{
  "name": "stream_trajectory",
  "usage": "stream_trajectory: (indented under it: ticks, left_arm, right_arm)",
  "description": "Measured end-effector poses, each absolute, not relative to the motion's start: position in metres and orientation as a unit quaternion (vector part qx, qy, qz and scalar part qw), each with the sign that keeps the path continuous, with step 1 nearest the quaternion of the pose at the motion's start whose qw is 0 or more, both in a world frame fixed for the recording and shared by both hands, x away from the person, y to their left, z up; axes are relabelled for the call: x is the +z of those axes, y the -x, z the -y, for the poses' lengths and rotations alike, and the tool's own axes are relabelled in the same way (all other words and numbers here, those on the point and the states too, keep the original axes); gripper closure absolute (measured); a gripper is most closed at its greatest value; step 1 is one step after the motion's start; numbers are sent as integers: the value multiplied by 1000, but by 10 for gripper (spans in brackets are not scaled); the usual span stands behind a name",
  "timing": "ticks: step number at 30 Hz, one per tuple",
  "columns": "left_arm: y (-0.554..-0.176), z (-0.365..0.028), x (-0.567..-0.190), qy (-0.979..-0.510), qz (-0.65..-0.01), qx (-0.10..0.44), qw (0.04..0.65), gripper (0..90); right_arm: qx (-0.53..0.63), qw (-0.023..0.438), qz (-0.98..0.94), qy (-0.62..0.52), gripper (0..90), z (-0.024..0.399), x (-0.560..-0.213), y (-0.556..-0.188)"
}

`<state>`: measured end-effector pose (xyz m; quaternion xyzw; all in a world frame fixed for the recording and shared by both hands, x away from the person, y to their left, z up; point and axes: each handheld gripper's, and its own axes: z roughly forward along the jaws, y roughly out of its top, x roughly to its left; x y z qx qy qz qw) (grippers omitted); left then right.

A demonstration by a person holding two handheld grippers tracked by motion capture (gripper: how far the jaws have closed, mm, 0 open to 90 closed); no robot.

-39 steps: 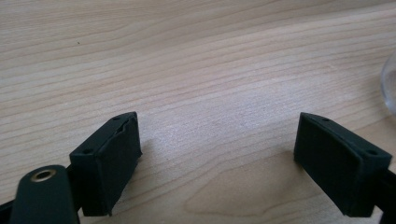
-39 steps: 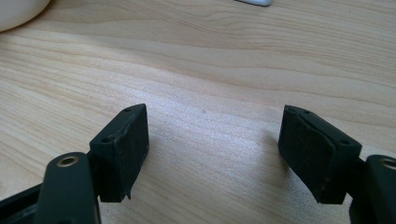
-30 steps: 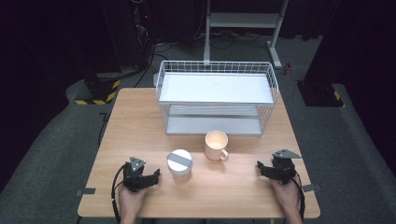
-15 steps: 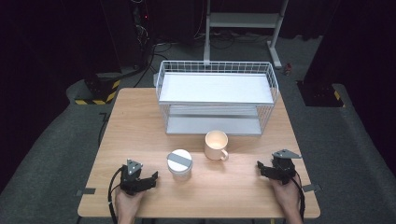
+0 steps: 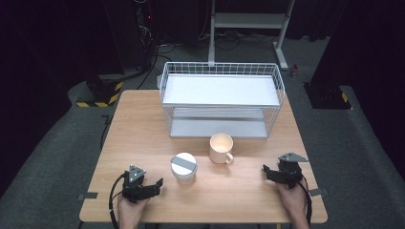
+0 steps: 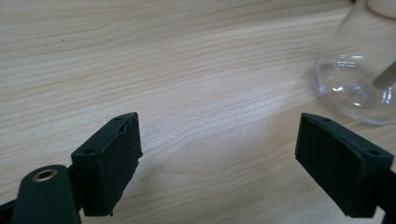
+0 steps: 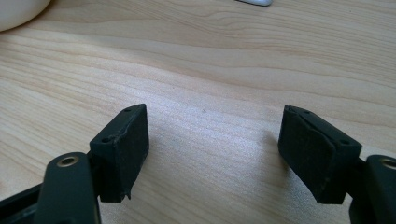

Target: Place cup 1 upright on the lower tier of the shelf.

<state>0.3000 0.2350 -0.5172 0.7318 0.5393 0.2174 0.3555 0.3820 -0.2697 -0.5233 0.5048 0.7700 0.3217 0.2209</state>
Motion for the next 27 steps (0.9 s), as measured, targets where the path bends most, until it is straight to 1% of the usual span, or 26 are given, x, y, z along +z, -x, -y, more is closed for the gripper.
stream_trajectory:
  ticks: [10, 14, 18, 24, 27]
  left_arm:
    - [-288, -236, -514, -725, -537, 211, 376, 142]
    - [-284, -235, -512, -723, -538, 203, 382, 126]
    - [-280, -231, -510, -731, -526, 204, 385, 104]
    - [-276, -223, -512, -734, -523, 192, 388, 97]
    - [-276, -220, -512, -742, -516, 194, 381, 90]
  right_arm:
    - [322, 221, -770, -504, 250, 270, -523, -382]
    - [322, 221, -770, -505, 250, 270, -523, -382]
    - [322, 221, -769, -506, 251, 269, -523, -382]
    - [322, 221, -769, -505, 250, 270, -523, -382]
    - [322, 221, -769, -505, 250, 270, -523, -382]
